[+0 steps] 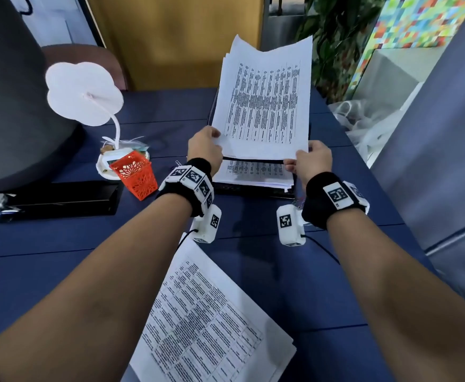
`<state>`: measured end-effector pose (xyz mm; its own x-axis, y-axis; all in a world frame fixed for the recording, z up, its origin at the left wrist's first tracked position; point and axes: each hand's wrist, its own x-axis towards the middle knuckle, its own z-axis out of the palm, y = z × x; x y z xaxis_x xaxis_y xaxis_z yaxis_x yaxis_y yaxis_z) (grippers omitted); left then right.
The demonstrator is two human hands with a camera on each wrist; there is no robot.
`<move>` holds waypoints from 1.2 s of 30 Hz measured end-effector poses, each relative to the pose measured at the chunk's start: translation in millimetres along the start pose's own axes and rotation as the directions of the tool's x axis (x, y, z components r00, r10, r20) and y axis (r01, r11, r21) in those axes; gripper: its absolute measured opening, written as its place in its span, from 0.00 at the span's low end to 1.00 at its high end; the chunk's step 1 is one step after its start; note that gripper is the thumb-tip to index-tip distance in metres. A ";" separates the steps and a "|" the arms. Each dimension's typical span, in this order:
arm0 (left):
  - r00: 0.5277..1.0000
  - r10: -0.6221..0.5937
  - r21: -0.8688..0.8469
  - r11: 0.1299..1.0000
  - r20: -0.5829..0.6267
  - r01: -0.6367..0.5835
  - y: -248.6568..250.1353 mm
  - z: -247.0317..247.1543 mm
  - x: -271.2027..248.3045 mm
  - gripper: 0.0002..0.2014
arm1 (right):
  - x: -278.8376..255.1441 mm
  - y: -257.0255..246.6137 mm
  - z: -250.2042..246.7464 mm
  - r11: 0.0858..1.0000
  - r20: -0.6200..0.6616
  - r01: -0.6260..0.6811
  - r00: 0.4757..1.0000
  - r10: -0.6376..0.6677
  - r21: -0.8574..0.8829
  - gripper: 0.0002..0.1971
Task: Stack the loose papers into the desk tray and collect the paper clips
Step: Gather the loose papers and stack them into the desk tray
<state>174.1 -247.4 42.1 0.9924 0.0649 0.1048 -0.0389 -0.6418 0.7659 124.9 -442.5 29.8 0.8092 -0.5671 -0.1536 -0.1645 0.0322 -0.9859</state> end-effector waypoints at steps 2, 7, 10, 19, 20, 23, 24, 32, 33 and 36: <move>1.000 0.015 0.029 0.999 -0.009 -0.015 2.3 3.1 10.0 0.16 | 10.4 -2.3 4.2 1.000 -0.025 0.013 1.000 -0.013 -0.004 0.12; 0.999 0.034 0.109 0.993 0.003 -0.034 3.7 8.7 29.2 0.15 | 27.1 -0.5 12.6 0.999 -0.063 0.043 0.997 -0.044 -0.024 0.18; 0.998 0.051 0.171 0.984 0.024 -0.054 -0.3 11.1 33.7 0.16 | 29.8 0.1 14.0 0.995 -0.114 0.083 0.990 -0.088 -0.049 0.15; 0.982 0.174 0.336 0.923 0.075 -0.189 -16.1 11.4 23.8 0.13 | 37.8 2.6 12.7 0.987 -0.188 0.123 0.972 -0.142 -0.107 0.04; 0.978 0.193 0.374 0.903 0.084 -0.210 -18.0 11.7 21.7 0.14 | 37.2 2.5 13.1 0.985 -0.186 0.124 0.972 -0.146 -0.122 0.06; 0.967 0.241 0.499 0.830 0.081 -0.249 -24.0 11.8 12.6 0.16 | 34.8 2.4 11.7 0.948 -0.163 0.143 0.967 -0.195 -0.284 0.09; 0.964 0.252 0.518 0.816 0.082 -0.258 -25.6 11.0 8.9 0.17 | 32.6 1.9 9.9 0.928 -0.159 0.152 0.963 -0.216 -0.340 0.09; 0.958 0.255 0.501 0.817 0.127 -0.284 -48.1 -0.3 -30.6 0.19 | -4.3 11.9 8.7 0.872 -0.088 0.241 0.948 -0.305 -0.426 0.10; 0.962 0.238 0.498 0.823 0.131 -0.271 -52.1 -2.5 -36.5 0.20 | -10.3 15.4 8.9 0.866 -0.062 0.251 0.950 -0.306 -0.433 0.10; 0.976 0.161 0.515 0.830 0.150 -0.216 -68.6 -14.3 -58.3 0.22 | -35.6 30.0 9.1 0.858 0.030 0.260 0.961 -0.276 -0.443 0.10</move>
<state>117.2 -196.3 -7.5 0.9794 -0.1542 0.1303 -0.1861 -0.9399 0.2862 96.3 -413.9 5.1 0.8395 -0.5294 0.1227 -0.1807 -0.4849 -0.8557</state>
